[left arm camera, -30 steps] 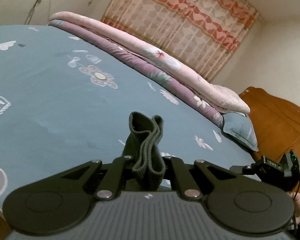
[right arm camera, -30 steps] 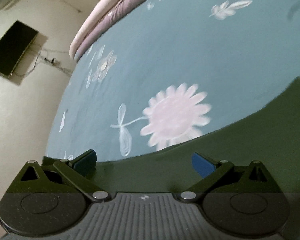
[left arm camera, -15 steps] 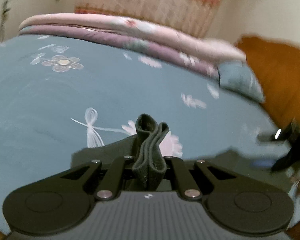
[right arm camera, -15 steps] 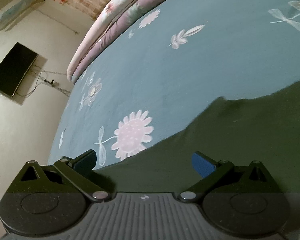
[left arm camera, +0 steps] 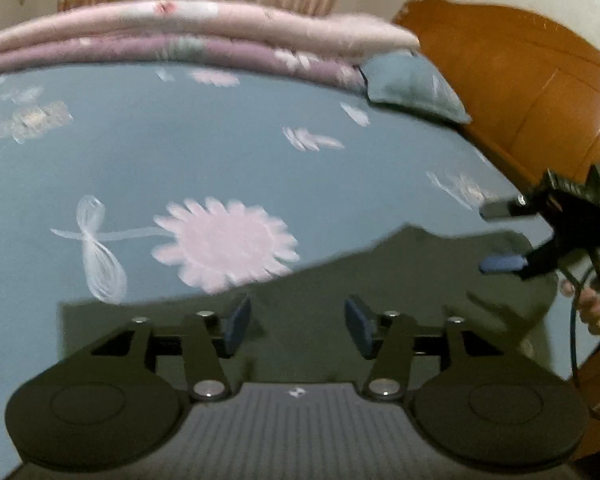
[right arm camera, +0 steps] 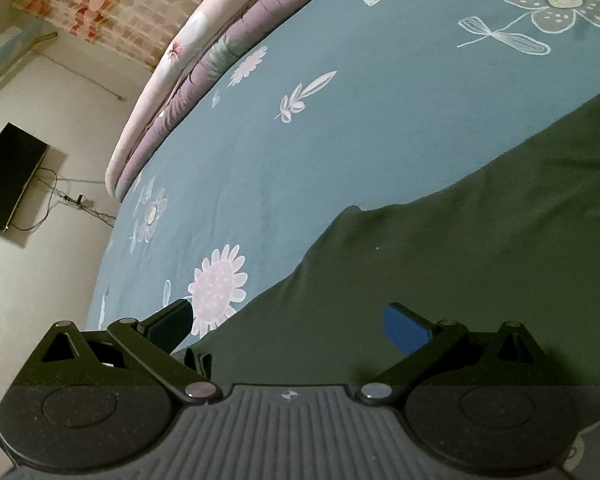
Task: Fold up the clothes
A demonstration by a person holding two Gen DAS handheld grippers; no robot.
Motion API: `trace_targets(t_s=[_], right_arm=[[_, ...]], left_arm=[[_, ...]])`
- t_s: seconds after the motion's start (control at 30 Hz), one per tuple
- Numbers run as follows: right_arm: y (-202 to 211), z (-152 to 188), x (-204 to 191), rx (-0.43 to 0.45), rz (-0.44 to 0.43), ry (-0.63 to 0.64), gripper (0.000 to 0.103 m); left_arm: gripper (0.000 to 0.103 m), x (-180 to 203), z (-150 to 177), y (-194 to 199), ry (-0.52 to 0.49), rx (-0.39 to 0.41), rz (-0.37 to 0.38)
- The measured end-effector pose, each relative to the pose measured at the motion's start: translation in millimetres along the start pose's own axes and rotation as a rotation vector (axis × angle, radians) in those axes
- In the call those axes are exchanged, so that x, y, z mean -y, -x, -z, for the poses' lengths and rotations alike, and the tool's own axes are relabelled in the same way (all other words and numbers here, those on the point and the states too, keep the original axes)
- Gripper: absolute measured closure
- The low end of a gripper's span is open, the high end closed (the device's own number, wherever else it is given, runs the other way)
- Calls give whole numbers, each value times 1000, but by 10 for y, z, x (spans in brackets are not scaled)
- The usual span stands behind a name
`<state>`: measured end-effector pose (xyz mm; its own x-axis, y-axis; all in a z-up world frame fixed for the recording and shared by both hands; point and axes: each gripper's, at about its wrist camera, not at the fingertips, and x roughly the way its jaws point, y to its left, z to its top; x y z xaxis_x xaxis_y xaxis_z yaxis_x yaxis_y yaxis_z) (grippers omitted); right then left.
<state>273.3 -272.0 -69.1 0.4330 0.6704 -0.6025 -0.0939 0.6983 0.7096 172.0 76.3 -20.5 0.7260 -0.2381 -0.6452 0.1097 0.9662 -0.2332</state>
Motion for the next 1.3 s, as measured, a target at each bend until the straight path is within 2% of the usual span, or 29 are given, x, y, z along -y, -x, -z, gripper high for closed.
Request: trace_targets(t_s=[0.07,0.2,0.33,0.4,0.5,0.57,0.67,0.77,0.87,0.97,1.03,1.1,1.17,1.23,1.3], right_arm=[[-22,9,-34,-1,-7,6,0],[-93,57,-177,-21,-13,37,0],[-205,137,-315,-48,3,68,0],[-272,178,-381,-70,6,79,0],[-365,235,-544,-98,-25,107,0],[-462,270,-658,-118,-69,122,0],[-660,336,-865,-158,-142,146,0],[-901,420,-1105,-209,-209,171,0],[-1144,502,-1317,-258,-300,166,0],[-1415,585,-1445,-297,-379,137,0],[-1595,644,-1437,-319,-417,91,0],[-1759,720,-1325,-332,-405,28,0],[-1846,808,-1170,-338,-343,-27,1],[-1769,885,-1068,-302,-361,-45,1],[-1674,914,-1063,-293,-339,-63,0]], left_arm=[[49,-230,-10,10,30,-8,-48],[51,-710,94,-72,137,-35,-55],[51,-984,211,-243,238,-107,40],[50,-1017,213,-212,240,-107,72],[50,-1008,202,-17,218,-67,114],[41,-1023,266,-41,214,-93,130],[44,-1049,373,-100,210,-141,151],[42,-1109,320,-2,218,-93,206],[42,-1244,206,6,212,-41,230],[42,-1355,138,-144,182,-31,246],[42,-1429,148,-298,173,-41,229],[42,-1467,162,-327,174,-32,243],[42,-1496,170,-326,178,-24,257],[42,-1507,168,-285,174,-20,261],[42,-1491,159,-216,151,-17,258]])
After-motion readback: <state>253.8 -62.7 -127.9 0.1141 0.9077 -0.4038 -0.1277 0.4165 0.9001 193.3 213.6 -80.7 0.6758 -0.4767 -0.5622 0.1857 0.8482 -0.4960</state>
